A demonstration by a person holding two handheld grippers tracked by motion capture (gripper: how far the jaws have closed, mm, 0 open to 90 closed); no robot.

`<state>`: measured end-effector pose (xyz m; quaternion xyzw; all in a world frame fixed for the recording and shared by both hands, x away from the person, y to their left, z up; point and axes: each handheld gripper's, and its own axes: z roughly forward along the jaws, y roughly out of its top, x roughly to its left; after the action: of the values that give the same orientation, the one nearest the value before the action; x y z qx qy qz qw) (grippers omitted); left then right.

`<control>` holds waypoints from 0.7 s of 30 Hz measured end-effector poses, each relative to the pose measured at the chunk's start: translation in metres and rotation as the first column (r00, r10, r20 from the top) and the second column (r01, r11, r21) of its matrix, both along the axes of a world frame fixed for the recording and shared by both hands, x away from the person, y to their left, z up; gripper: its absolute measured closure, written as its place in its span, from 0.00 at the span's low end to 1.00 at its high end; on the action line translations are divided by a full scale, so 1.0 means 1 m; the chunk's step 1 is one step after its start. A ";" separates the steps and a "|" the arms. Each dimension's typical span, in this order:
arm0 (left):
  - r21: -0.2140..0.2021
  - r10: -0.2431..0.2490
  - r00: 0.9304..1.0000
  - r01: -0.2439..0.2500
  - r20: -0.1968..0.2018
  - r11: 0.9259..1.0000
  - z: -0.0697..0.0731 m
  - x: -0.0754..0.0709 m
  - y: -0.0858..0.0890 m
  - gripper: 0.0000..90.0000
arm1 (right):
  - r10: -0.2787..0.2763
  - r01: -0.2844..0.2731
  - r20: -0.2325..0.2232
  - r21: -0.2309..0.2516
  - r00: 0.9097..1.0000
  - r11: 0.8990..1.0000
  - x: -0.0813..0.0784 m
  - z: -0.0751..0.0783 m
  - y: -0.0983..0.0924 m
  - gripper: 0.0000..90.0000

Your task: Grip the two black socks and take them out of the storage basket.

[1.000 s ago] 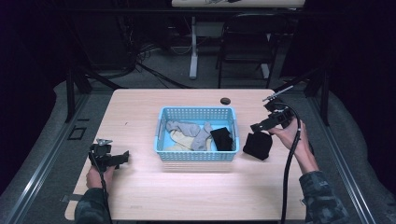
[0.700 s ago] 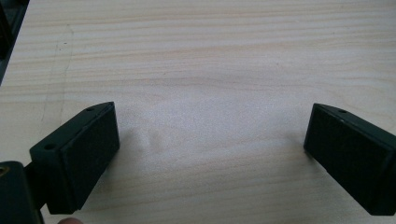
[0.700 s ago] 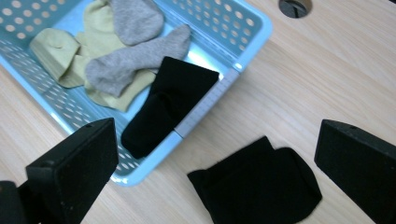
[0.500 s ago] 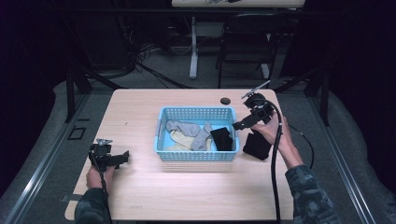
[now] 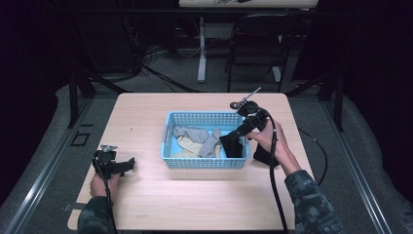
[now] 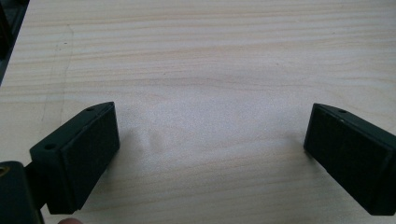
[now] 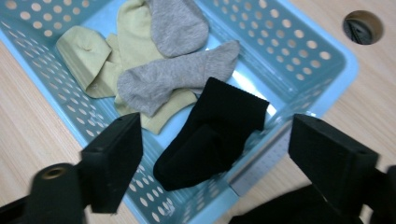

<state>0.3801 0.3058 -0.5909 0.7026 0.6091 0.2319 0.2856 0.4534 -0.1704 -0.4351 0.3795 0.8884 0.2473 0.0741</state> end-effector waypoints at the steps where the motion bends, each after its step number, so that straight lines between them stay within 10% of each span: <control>1: 0.000 0.000 1.000 0.000 0.000 1.000 0.000 0.000 0.000 0.04 | -0.006 0.006 -0.007 0.008 1.000 1.000 0.000 -0.003 0.003 0.24; 21: 0.000 0.000 1.000 0.000 0.000 1.000 0.000 0.000 0.000 0.04 | -0.053 0.042 -0.124 -0.090 0.991 0.995 0.008 -0.055 0.020 0.55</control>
<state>0.3800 0.3058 -0.5910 0.7025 0.6091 0.2321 0.2856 0.4614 -0.1505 -0.4896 0.4121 0.8919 0.1821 0.0401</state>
